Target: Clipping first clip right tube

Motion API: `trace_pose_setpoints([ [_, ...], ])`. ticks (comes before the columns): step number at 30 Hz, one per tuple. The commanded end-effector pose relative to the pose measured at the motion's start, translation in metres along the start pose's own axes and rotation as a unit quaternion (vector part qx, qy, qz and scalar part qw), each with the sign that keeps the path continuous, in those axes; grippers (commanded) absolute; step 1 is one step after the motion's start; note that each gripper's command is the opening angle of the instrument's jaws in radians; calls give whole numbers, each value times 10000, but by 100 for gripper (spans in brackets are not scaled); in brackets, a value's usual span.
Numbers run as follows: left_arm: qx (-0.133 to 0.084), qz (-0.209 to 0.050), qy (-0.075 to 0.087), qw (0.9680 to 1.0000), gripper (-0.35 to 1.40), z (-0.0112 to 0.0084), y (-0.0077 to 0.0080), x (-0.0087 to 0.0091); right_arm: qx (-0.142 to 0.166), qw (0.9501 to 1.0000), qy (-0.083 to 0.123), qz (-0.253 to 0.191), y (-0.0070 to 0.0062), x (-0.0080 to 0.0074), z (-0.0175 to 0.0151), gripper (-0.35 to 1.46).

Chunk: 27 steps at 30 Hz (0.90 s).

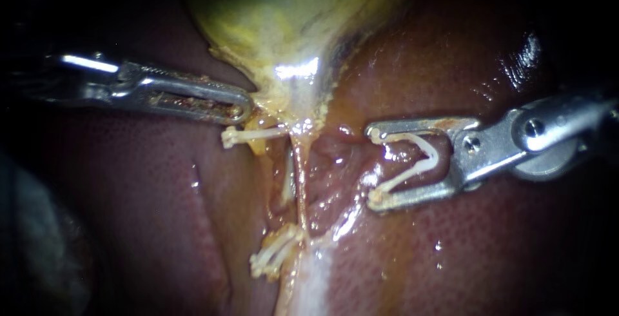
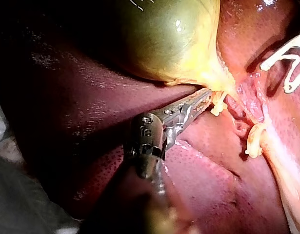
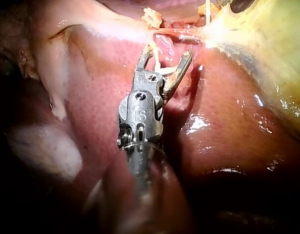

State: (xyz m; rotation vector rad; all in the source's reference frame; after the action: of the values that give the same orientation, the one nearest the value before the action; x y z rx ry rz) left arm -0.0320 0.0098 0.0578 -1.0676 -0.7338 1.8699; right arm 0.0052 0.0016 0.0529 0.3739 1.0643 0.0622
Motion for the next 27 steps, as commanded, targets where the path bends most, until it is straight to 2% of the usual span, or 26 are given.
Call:
trace_pose_setpoints([
  [1,-30,-8,-10,10000,-35,-8,3,3,-2,10000,0,2,0,0,0,49],
  [6,-25,-79,1,10000,-35,-50,20,23,55,10000,2,3,0,1,2,49],
  [10,-29,-129,68,9999,-35,-69,33,33,86,10000,-12,0,-1,2,4,49],
  [17,-23,-175,104,9998,-35,-69,43,33,181,9998,58,35,-4,9,19,48],
  [27,-18,-178,106,9998,-35,-69,45,33,424,9956,246,804,-10,1,86,48],
])
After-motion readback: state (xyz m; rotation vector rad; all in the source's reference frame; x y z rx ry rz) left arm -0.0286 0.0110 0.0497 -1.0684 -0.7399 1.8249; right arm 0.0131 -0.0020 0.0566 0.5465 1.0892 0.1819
